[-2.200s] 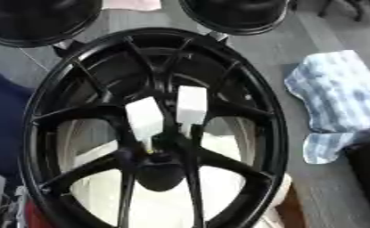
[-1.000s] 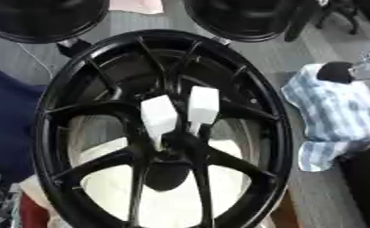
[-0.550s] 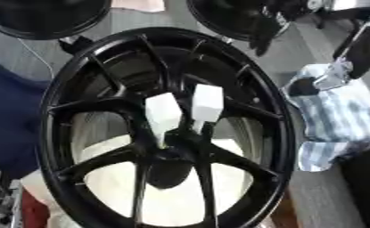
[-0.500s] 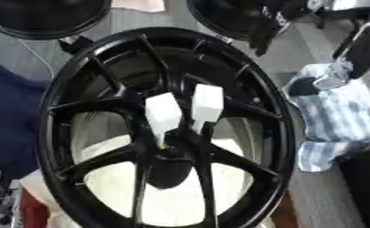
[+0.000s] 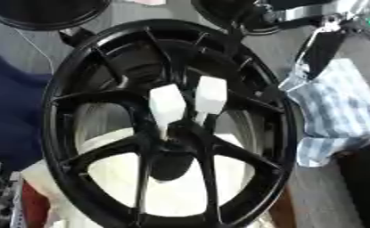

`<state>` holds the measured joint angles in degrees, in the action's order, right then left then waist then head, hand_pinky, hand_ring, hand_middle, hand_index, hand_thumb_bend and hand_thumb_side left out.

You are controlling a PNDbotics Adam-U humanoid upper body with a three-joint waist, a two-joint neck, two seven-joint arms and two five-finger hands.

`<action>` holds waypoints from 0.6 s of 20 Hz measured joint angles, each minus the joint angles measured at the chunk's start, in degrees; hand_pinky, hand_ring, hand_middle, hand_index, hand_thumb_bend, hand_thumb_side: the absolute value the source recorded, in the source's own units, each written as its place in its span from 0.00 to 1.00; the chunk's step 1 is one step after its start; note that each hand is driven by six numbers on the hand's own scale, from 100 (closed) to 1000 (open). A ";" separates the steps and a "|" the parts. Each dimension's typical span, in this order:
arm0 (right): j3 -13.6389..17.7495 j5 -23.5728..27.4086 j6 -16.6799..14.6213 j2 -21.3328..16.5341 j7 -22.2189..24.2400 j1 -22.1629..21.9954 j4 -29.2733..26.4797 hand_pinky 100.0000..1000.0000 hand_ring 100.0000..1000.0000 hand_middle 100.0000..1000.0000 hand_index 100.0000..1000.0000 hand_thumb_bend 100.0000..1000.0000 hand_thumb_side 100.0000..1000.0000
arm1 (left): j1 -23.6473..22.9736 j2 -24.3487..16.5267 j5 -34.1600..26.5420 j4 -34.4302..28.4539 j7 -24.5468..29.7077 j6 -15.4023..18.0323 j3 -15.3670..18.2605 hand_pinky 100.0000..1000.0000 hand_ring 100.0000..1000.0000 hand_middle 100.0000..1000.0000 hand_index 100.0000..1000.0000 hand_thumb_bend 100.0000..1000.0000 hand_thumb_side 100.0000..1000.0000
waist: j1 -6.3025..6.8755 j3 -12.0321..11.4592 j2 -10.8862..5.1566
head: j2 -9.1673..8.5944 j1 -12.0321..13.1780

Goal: Pull the pin out of the wheel hub.

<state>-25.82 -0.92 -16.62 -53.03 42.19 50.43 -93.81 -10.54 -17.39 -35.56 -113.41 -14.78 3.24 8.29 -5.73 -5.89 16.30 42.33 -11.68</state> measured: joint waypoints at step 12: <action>-0.79 3.38 11.52 4.09 5.69 3.16 4.97 0.87 0.83 0.74 0.79 0.59 0.37 | 0.61 -0.81 -1.08 0.00 -0.46 -0.50 0.00 0.78 0.53 0.40 0.65 0.03 0.90 | 0.13 -0.02 0.21 | 0.45 -1.16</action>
<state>-26.60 2.46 -5.09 -48.95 47.88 53.59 -88.84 -9.93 -18.20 -36.64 -113.41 -15.24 2.74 8.30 -5.60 -5.91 16.50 42.78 -12.84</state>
